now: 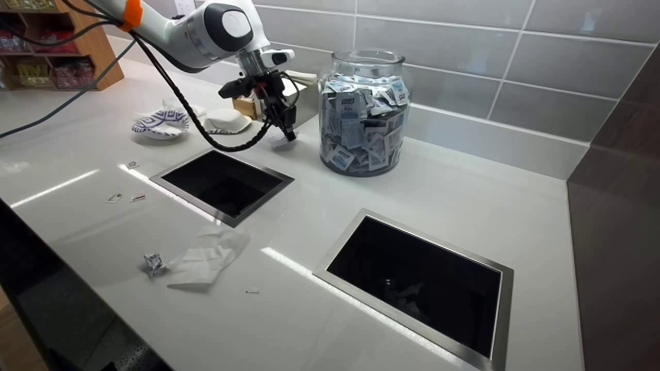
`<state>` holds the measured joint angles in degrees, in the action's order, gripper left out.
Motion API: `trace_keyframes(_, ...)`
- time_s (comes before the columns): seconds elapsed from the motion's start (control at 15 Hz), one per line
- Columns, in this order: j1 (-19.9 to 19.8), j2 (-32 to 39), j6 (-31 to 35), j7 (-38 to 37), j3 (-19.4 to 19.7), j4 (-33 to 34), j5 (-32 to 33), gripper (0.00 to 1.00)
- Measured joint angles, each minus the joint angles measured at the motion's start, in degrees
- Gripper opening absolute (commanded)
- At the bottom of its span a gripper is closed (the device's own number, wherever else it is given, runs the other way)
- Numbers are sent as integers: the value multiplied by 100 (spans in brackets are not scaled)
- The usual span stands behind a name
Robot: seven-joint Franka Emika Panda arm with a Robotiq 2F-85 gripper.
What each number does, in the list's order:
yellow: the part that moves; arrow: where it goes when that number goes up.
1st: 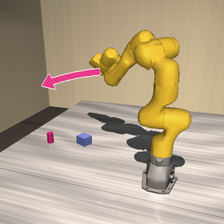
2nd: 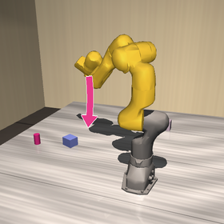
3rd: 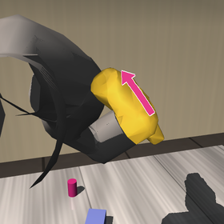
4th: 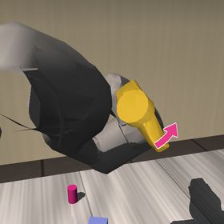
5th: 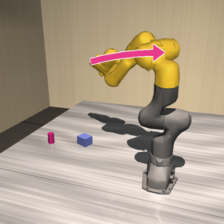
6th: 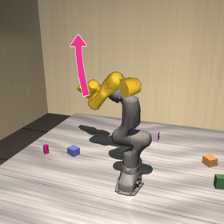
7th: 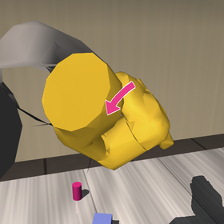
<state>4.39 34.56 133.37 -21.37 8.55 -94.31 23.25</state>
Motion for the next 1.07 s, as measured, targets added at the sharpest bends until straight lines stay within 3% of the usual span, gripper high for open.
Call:
trace_keyframes(0.33, 54, -488, -588, 23, 66, -322, -80, 1)
trace_keyframes(0.73, 553, -660, -1115, -745, 273, -489, 1475, 1)
trace_keyframes(1.07, 709, -379, -1219, -1381, 239, -562, 2535, 1)
